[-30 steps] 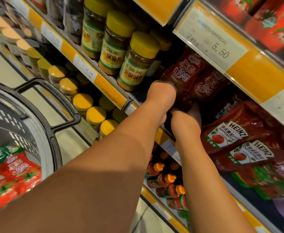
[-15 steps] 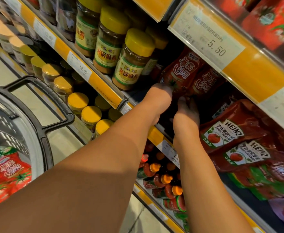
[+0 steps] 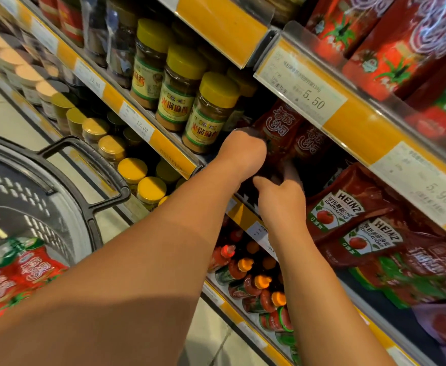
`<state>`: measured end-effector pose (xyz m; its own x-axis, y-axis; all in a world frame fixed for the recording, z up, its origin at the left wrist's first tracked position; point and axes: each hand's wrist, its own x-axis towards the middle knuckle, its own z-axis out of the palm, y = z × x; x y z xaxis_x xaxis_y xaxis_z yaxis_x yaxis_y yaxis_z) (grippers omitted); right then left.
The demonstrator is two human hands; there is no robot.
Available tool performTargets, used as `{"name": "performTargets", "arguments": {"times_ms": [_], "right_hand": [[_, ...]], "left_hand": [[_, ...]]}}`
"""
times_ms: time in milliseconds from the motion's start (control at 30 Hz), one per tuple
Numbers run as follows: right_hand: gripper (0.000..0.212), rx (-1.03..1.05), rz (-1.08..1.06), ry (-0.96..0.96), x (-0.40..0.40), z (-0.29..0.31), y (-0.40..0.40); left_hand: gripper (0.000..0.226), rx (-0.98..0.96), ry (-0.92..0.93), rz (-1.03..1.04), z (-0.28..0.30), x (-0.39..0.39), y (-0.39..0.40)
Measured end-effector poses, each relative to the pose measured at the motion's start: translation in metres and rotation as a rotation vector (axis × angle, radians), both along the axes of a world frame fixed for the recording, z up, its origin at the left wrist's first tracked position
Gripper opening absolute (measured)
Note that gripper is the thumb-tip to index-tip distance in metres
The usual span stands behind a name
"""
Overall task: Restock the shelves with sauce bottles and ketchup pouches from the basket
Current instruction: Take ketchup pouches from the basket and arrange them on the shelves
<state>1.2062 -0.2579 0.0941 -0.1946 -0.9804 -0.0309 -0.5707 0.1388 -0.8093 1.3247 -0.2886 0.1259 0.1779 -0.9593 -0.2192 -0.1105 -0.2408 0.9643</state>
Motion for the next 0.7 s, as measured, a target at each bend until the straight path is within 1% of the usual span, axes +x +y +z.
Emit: {"name": "performTargets", "arguments": {"times_ms": [67,133,200,233,333,400,467,533,633,700], "right_hand": [[0.073,-0.015,0.057,0.019,0.002,0.005,0.014],[0.063,-0.032,0.123,0.050,0.007,0.011,0.031],[0.066,-0.029,0.157,0.102,0.012,0.013,0.046],[0.068,-0.024,0.166,0.128,0.017,0.016,0.055],[0.068,-0.035,0.262,0.184,0.035,0.016,0.078],[0.065,-0.044,0.344,0.227,0.048,0.015,0.098],[0.064,-0.009,0.440,0.245,0.069,0.020,0.124],[0.066,0.030,0.516,0.277,0.086,0.022,0.146],[0.063,0.030,0.645,0.361,0.109,0.030,0.169],[0.063,0.039,0.712,0.403,0.125,0.034,0.176]], "left_hand": [[0.031,0.042,-0.005,-0.033,0.004,0.010,0.007],[0.013,0.016,-0.028,-0.106,0.002,0.028,0.021],[0.038,-0.026,-0.087,-0.167,-0.001,0.052,0.046],[0.042,-0.045,-0.116,-0.180,-0.001,0.068,0.065],[0.034,-0.086,-0.115,-0.206,-0.014,0.130,0.127],[0.028,-0.066,-0.170,-0.175,-0.031,0.180,0.171],[0.023,-0.005,-0.281,-0.095,-0.055,0.232,0.215],[0.019,0.100,-0.436,-0.027,-0.083,0.277,0.251],[0.020,0.354,-0.618,0.057,-0.131,0.329,0.292],[0.020,0.504,-0.662,0.078,-0.160,0.347,0.318]]}}
